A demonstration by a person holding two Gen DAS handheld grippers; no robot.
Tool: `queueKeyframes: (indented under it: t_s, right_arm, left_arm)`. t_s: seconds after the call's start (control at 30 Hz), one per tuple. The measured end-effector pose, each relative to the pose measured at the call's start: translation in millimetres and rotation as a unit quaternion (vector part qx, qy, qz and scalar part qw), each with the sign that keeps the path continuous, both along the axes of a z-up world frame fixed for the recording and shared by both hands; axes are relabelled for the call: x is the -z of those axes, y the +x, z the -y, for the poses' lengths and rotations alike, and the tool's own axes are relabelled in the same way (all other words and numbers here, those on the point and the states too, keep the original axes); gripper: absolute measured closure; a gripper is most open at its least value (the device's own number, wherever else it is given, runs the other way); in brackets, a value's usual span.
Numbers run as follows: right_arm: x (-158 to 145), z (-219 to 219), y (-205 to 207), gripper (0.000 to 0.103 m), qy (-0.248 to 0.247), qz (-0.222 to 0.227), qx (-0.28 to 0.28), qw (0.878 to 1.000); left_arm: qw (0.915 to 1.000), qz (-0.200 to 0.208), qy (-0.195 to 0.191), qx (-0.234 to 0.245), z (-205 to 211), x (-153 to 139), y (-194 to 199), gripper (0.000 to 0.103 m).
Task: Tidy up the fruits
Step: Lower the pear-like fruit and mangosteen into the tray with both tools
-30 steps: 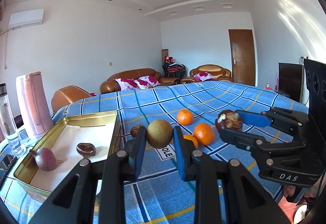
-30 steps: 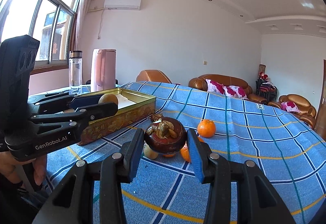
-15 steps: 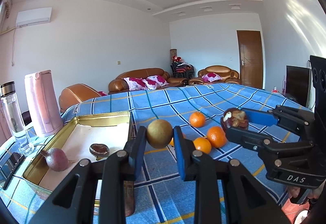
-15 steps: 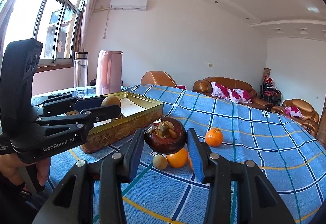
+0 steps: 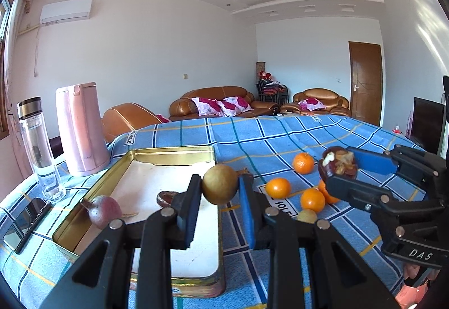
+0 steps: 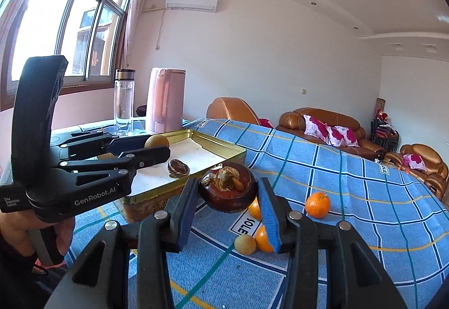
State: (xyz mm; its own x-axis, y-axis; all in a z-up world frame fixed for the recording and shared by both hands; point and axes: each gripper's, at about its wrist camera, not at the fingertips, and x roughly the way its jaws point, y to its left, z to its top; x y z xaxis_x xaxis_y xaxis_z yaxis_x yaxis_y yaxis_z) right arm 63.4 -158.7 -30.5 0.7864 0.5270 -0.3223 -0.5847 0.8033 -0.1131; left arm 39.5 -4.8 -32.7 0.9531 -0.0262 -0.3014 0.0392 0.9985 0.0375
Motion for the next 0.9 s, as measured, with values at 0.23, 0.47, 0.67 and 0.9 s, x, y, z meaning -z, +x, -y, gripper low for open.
queueKeyframes:
  t_s: [0.23, 0.47, 0.67, 0.9]
  right_arm:
    - [-9, -20, 8, 0.058, -0.008, -0.001, -0.01, 1.0]
    - [-13, -43, 18, 0.058, -0.019, -0.006, -0.025, 0.999]
    - [-16, -61, 23, 0.058, -0.033, -0.004, -0.038, 0.999]
    - [-18, -77, 33, 0.058, -0.043, -0.008, -0.049, 0.998]
  left_arm:
    - [0.9996, -0.009, -0.009, -0.026, -21, -2, 5, 0.075]
    - [0.9985, -0.018, -0.013, -0.05, -41, -1, 9, 0.075]
    - [0.9974, -0.028, -0.016, -0.065, -55, -2, 13, 0.075]
    - [0.9959, -0.041, -0.013, -0.08, -68, 0, 19, 0.075]
